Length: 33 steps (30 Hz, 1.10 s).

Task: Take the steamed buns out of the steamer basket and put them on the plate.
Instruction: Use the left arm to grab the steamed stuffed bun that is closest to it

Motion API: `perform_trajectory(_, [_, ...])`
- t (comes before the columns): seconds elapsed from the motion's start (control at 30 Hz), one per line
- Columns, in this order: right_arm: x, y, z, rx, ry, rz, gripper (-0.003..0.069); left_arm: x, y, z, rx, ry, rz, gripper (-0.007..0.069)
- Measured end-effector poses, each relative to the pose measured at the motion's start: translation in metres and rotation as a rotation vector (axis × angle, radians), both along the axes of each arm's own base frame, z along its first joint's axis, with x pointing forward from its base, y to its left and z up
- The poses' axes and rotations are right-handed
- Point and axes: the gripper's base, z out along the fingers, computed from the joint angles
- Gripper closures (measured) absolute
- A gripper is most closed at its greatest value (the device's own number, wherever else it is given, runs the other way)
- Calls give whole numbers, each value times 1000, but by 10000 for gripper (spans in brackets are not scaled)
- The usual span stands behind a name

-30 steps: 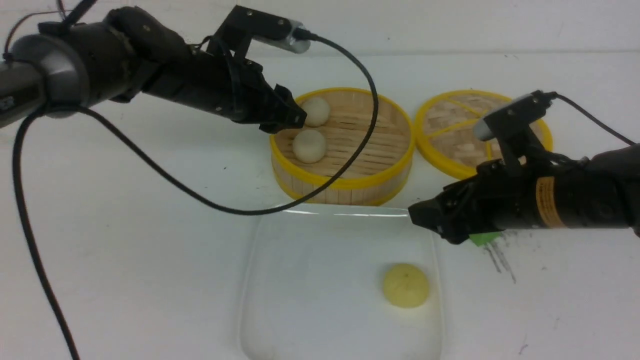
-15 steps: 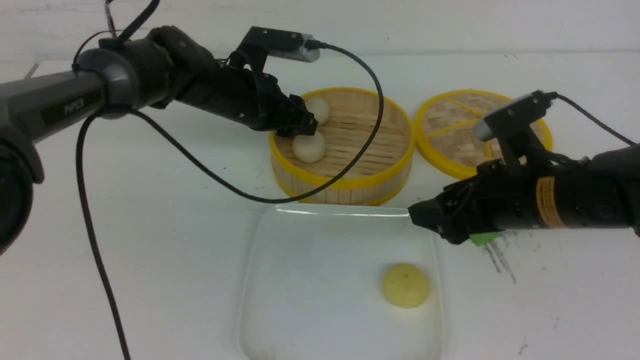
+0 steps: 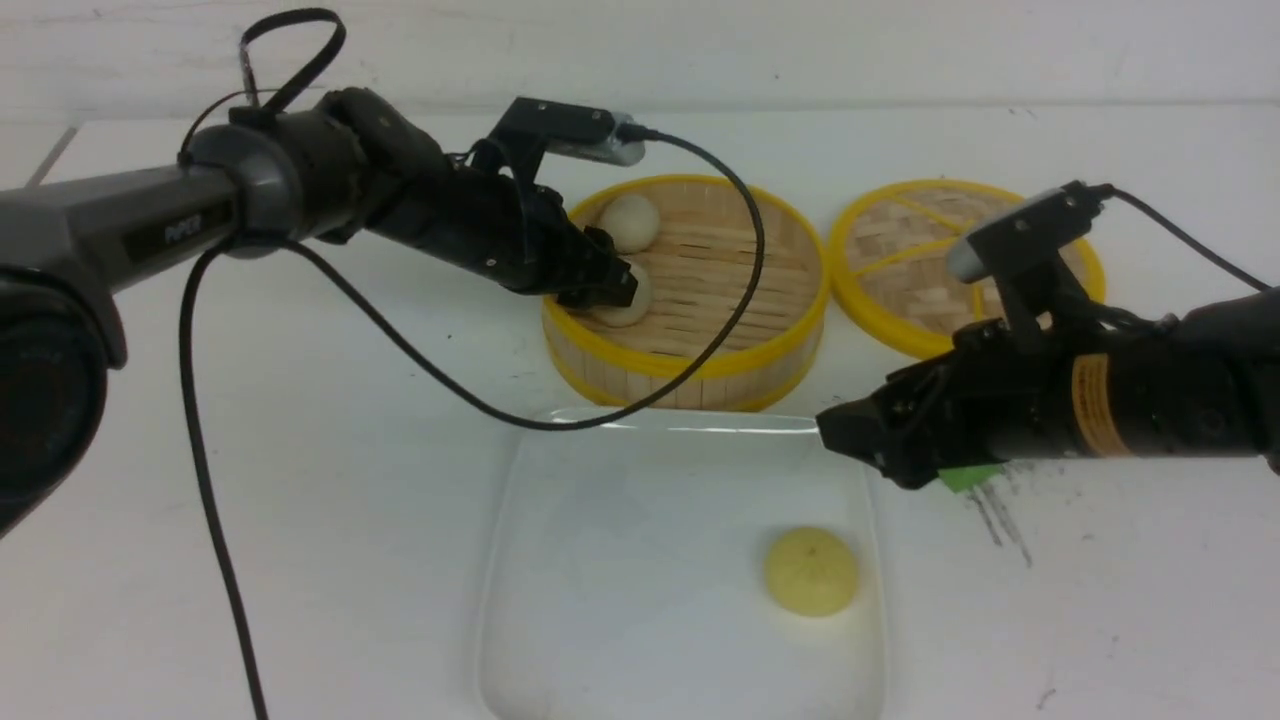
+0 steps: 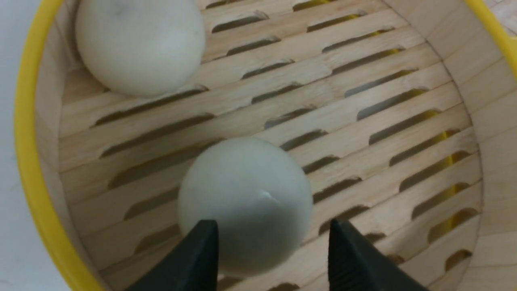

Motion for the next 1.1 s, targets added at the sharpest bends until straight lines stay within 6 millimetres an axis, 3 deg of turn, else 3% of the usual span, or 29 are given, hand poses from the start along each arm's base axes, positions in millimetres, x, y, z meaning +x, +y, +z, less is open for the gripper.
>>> perform_trajectory(0.13, [0,0,0,0,0,0,102,1,-6,3,-16,-41,-5,234])
perform_trajectory(0.37, [0,0,0,0,0,0,102,-7,-35,6,0,-115,-56,247])
perform_trajectory(0.6, [-1,1,0,8,6,14,102,-5,-32,5,34,-127,-44,298])
perform_trajectory(1.1, [-1,1,0,11,8,18,102,-4,-28,3,99,-149,-44,289])
